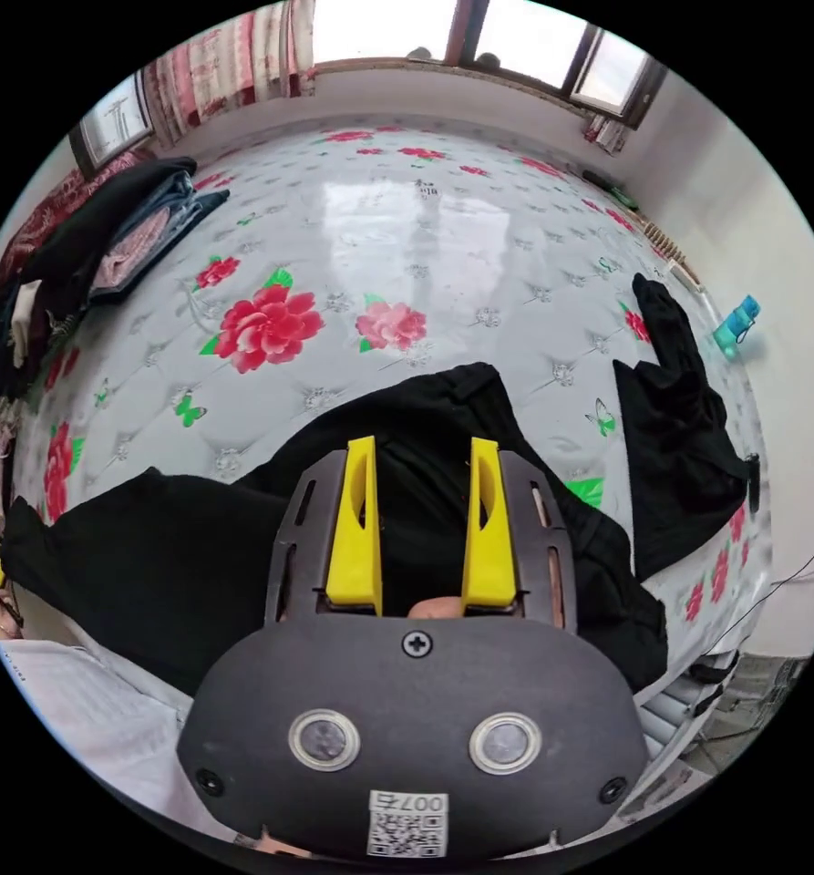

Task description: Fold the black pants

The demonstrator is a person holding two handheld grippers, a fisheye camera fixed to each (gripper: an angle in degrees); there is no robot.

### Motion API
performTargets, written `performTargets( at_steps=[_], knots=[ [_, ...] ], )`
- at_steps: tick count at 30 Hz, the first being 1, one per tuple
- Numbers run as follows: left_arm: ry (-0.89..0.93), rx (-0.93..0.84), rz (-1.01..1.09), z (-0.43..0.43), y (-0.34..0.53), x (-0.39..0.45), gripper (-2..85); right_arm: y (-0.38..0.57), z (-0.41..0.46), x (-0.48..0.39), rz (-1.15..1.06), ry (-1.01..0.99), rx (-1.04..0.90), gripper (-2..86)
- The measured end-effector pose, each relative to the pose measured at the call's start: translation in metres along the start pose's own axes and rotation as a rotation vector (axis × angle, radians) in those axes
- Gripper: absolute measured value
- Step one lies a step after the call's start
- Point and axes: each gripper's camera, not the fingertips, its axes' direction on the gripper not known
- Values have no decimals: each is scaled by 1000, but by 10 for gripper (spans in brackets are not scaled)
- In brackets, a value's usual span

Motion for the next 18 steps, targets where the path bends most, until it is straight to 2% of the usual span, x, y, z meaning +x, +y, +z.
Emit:
performTargets(
  at_steps=[3, 6, 8, 9, 10, 13, 16, 18],
  knots=[
    [-77, -7, -3, 4, -4, 4, 189, -13, 38, -10, -40, -26, -166, 93],
    [-109, -155, -6, 47, -4, 4, 175, -13, 36, -13, -18, -70, -111, 74],
    [-190, -363, -15, 96, 2, 3, 70, -15, 33, -19, -53, -70, -127, 56],
    [-237, -394, -27, 105, 5, 3, 38, -19, 28, -24, -70, -52, -126, 45],
    [-296, -359, -6, 108, 5, 7, 3, -21, 22, -26, -80, -43, -109, 40],
    [-233, -375, -35, 116, -7, 4, -7, -38, -14, -28, -49, -53, 12, 26],
    [-236, -431, 83, 128, -27, 13, -9, -65, -50, -35, -65, -26, 112, 22],
    [-283, -397, 141, 134, -39, 23, -9, -92, -74, -37, -27, 3, 190, 22]
  ],
)
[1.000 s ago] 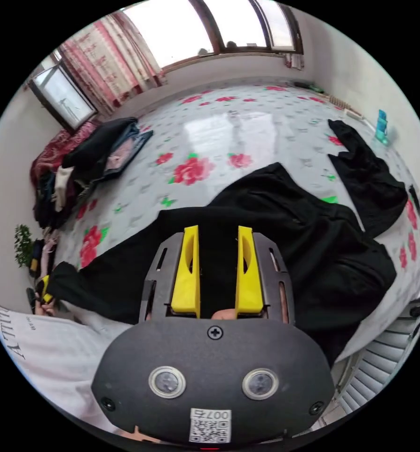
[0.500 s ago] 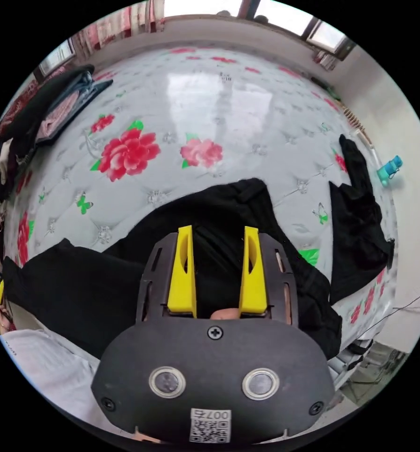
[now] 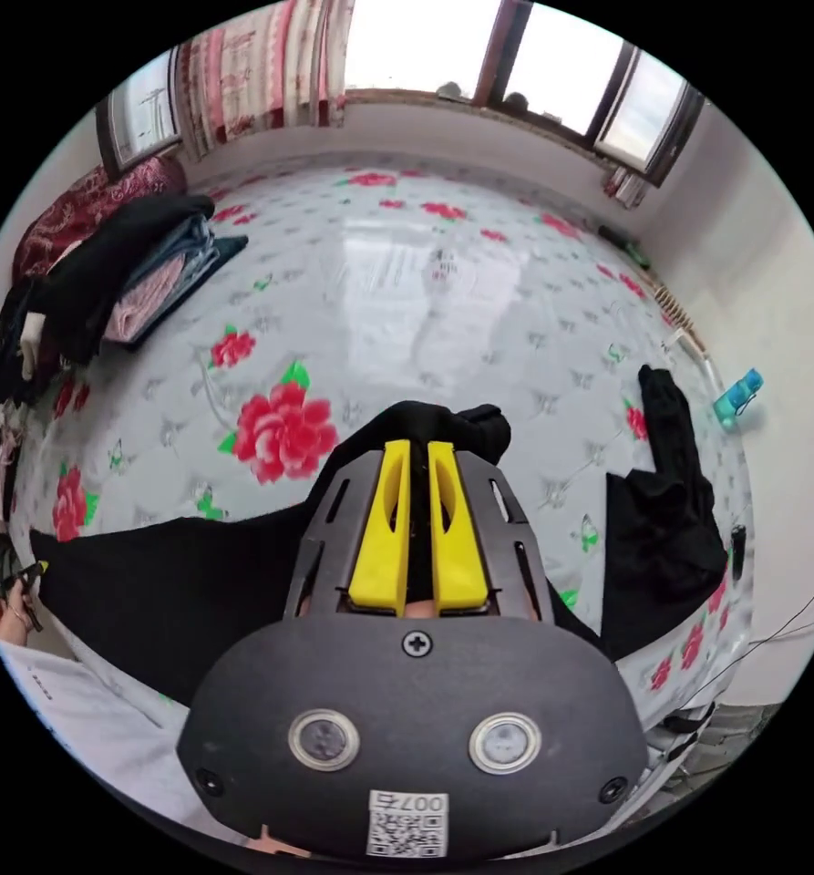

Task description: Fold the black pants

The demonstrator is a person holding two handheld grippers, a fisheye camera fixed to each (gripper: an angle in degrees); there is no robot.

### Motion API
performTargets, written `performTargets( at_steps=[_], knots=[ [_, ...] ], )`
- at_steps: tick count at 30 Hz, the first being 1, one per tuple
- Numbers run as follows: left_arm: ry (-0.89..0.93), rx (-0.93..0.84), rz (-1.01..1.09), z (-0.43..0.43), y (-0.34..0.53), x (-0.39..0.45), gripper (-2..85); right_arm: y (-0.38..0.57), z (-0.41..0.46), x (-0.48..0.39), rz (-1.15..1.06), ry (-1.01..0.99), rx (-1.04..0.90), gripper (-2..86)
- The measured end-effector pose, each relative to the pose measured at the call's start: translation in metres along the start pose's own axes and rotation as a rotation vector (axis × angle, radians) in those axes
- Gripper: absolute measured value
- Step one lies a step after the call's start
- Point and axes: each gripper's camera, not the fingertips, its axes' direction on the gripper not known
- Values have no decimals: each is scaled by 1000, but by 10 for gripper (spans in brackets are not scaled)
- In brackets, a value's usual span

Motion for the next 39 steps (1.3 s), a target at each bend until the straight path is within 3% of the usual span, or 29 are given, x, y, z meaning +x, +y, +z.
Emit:
performTargets(
  at_steps=[5, 10, 16, 23, 27, 37, 39],
  knots=[
    [-19, 146, -141, -2, -62, 0, -10, -67, 3, -9, 130, -32, 49, 34],
    [-78, 151, -101, -5, -87, 10, -9, -81, 20, -47, 158, -96, 12, 48],
    [-49, 216, -37, -26, -19, 5, -6, 42, -7, -64, 104, -278, 32, 69],
    [128, 78, 96, -18, 57, 18, -5, 277, -54, 4, 136, -99, -257, 106],
    [193, 13, 174, -8, 77, 41, -9, 362, -67, 24, 112, -122, -361, 124],
    [286, 31, 314, -25, 131, 96, -10, 366, -28, 39, -121, -135, -455, 97],
    [282, 24, 317, -25, 143, 94, -10, 351, -30, 65, -110, -300, -473, 71]
  ],
)
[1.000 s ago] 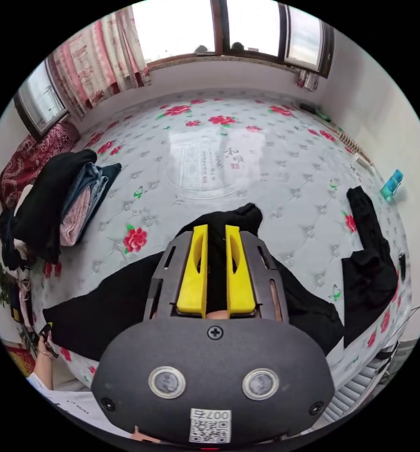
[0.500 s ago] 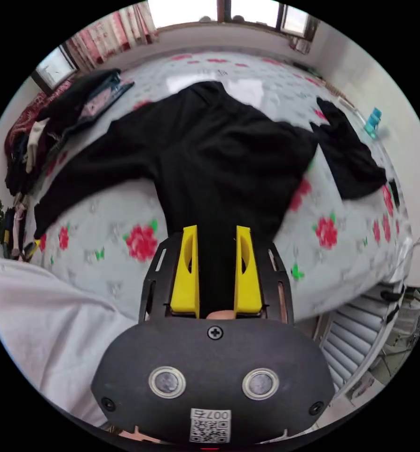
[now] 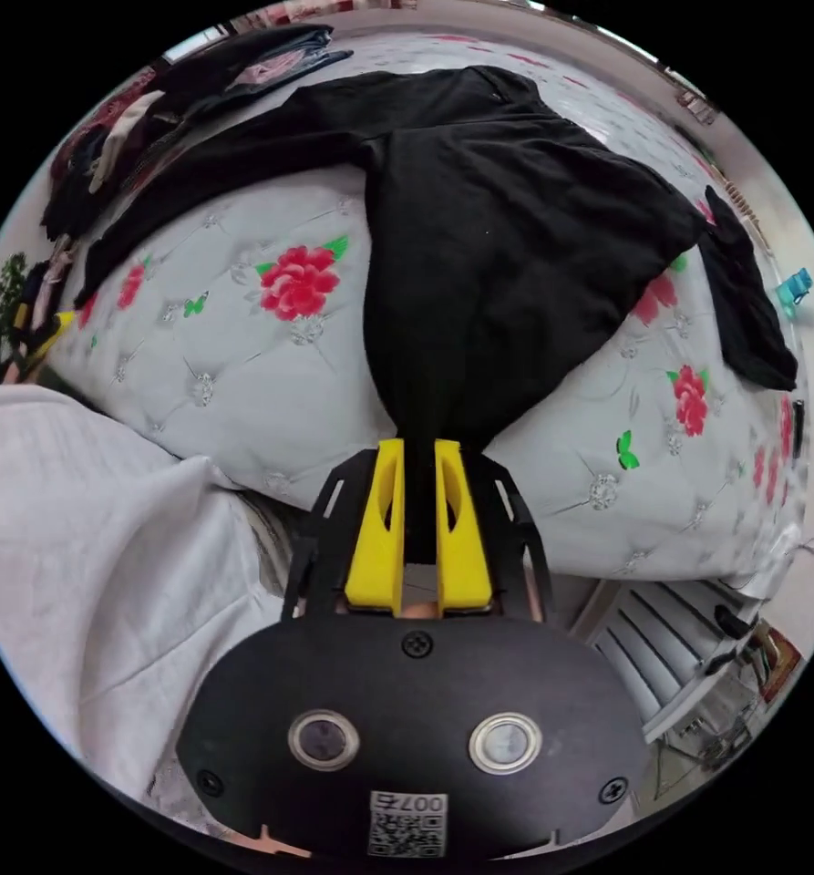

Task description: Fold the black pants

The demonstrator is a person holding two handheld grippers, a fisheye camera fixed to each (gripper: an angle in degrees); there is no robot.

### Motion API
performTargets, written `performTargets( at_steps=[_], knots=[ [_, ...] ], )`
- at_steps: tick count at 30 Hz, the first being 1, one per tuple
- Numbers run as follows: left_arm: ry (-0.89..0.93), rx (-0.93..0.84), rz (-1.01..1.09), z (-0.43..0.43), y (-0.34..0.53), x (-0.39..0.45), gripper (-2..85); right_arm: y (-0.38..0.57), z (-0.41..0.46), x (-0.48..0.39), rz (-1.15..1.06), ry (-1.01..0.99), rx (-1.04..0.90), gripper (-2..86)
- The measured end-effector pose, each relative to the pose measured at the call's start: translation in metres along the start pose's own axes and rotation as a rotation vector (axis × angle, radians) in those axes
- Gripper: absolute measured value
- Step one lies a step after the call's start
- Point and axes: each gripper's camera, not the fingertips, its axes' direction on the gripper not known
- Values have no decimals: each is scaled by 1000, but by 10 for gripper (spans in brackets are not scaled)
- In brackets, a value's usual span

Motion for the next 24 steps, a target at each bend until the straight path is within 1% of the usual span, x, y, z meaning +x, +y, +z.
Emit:
performTargets(
  at_steps=[1, 2, 3, 4, 6, 7, 9, 10, 11, 12, 13, 15, 16, 18, 21, 24],
  knots=[
    [-11, -30, -8, 3, 7, -1, -10, -4, -5, 7, -6, -84, 0, 67],
    [-21, -52, -12, 5, 15, -1, -10, -14, -18, 17, -30, -263, 22, 59],
    [-22, -54, -9, 6, 18, -1, -9, -24, -37, 24, -65, -436, 96, 54],
    [-21, -50, -4, 5, 25, -1, -9, -29, -48, 28, -77, -526, 152, 52],
    [-15, -33, -9, 2, 34, -2, -9, -51, -93, 54, -50, -903, 448, 46],
    [-5, -13, -17, -1, 40, -3, -9, -56, -103, 63, -25, -994, 536, 45],
    [4, 24, -26, -8, 48, -5, -7, -72, -121, 90, 67, -1293, 826, 46],
    [9, 46, -34, -13, 52, -6, -5, -74, -121, 95, 112, -1360, 888, 47],
    [19, 68, -41, -18, 57, -7, -1, -79, -118, 103, 197, -1467, 980, 50],
    [26, 78, -44, -20, 59, -8, 1, -84, -117, 109, 253, -1485, 1003, 53],
    [38, 94, -45, -24, 63, -10, 9, -86, -118, 110, 266, -1450, 995, 54],
    [49, 110, -41, -28, 69, -12, 27, -86, -126, 108, 258, -1141, 892, 57],
    [54, 114, -37, -29, 72, -13, 38, -85, -126, 106, 251, -1061, 850, 57],
    [63, 109, -28, -27, 76, -14, 52, -75, -116, 97, 183, -808, 687, 59],
    [109, 81, -4, -16, 75, -13, 74, -44, -96, 98, 123, -677, 602, 61],
    [168, 23, 27, 6, 62, -8, 93, -12, -78, 113, 162, -640, 557, 62]
  ],
)
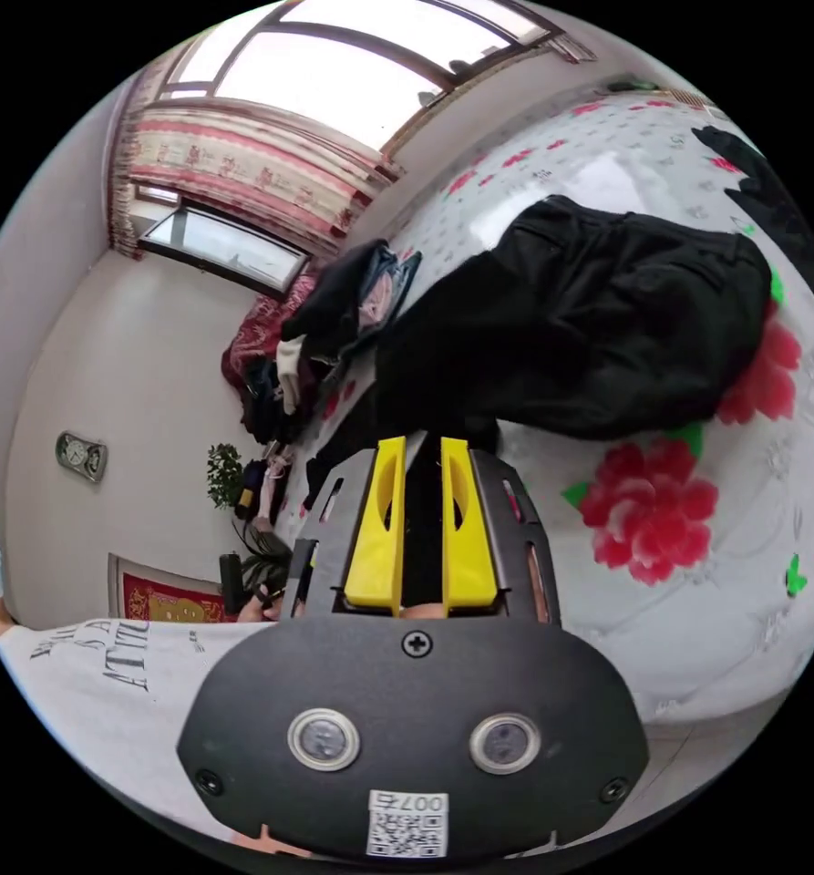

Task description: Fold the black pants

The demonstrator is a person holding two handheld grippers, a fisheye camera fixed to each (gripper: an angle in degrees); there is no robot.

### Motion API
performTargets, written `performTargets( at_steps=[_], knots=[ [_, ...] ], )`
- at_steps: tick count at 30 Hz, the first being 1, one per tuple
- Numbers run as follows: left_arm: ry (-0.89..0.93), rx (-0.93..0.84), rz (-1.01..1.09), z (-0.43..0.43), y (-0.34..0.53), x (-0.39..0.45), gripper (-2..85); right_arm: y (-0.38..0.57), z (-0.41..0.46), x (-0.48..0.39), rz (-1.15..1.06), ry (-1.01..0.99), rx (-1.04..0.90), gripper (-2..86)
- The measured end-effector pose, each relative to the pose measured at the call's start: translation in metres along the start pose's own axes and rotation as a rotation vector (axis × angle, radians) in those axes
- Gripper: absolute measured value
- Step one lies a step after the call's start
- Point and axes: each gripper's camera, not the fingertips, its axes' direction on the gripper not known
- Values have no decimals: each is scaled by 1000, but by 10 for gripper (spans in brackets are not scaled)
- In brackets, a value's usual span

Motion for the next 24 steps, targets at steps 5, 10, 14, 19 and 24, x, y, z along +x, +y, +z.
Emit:
performTargets(
  at_steps=[5, 10, 14, 19, 24],
  knots=[
    [13, -162, 105, 70, -38, 25, 128, 39, -20, 14, 49, 10, 12, 60],
    [-102, -189, 184, 123, -67, 53, 114, 60, -30, -4, -15, 78, 0, 59],
    [-150, -227, 174, 139, -81, 56, 19, 61, -44, -8, -7, 105, 56, 63],
    [151, -70, 76, 67, -81, 27, -3, 49, -58, 11, 112, 43, 167, 72],
    [55, 164, 104, -96, -54, -1, -1, 23, -58, 31, 195, 67, 233, 81]
  ],
)
